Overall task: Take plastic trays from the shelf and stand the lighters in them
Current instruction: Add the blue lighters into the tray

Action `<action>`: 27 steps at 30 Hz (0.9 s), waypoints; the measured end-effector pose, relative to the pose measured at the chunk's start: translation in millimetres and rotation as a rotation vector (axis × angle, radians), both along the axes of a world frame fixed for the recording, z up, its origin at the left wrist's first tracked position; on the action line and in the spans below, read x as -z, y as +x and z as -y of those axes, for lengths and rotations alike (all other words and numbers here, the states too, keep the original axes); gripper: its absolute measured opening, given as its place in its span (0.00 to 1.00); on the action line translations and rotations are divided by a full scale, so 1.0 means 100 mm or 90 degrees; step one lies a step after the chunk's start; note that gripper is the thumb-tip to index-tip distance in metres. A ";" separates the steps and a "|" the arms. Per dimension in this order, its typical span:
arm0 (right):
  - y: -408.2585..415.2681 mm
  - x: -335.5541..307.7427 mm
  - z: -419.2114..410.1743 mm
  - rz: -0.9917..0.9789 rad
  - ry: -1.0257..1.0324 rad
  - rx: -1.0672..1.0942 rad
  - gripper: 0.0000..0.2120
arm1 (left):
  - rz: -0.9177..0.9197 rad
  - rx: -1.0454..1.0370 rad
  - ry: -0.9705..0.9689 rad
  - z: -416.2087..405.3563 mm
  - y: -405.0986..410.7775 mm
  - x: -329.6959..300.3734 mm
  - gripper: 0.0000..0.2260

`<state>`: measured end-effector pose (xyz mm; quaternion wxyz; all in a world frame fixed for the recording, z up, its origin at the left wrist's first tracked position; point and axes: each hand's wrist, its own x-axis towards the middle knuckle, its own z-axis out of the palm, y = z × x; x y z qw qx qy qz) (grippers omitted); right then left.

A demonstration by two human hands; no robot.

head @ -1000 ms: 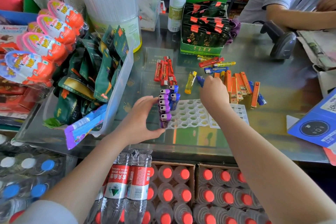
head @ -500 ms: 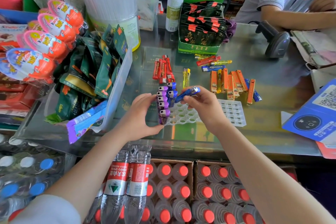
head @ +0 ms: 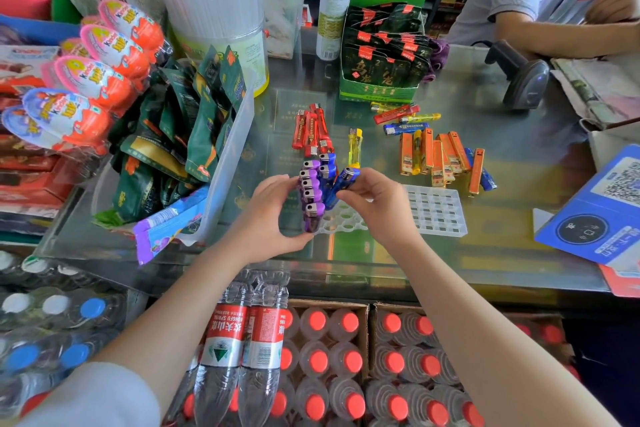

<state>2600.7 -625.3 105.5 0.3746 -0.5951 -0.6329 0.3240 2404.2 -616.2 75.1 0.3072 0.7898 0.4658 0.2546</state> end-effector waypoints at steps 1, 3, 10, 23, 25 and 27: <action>0.00 -0.02 -0.01 0.044 0.014 -0.006 0.06 | 0.000 0.001 0.000 -0.01 0.00 0.00 0.26; 0.00 -0.05 -0.01 0.127 0.047 -0.030 0.07 | 0.002 0.004 -0.001 -0.02 0.00 0.01 0.24; -0.06 0.01 -0.02 0.295 0.134 -0.077 0.08 | 0.001 0.012 0.004 -0.06 0.00 0.05 0.21; 0.17 -0.11 -0.12 0.331 0.062 -0.159 0.13 | 0.001 -0.007 -0.024 -0.04 0.09 -0.12 0.18; 0.31 -0.10 -0.25 0.328 0.082 -0.086 0.11 | -0.008 -0.003 -0.038 -0.06 0.10 -0.13 0.20; 0.44 -0.09 -0.44 0.358 0.089 0.033 0.12 | -0.022 0.000 -0.052 -0.11 0.10 -0.12 0.22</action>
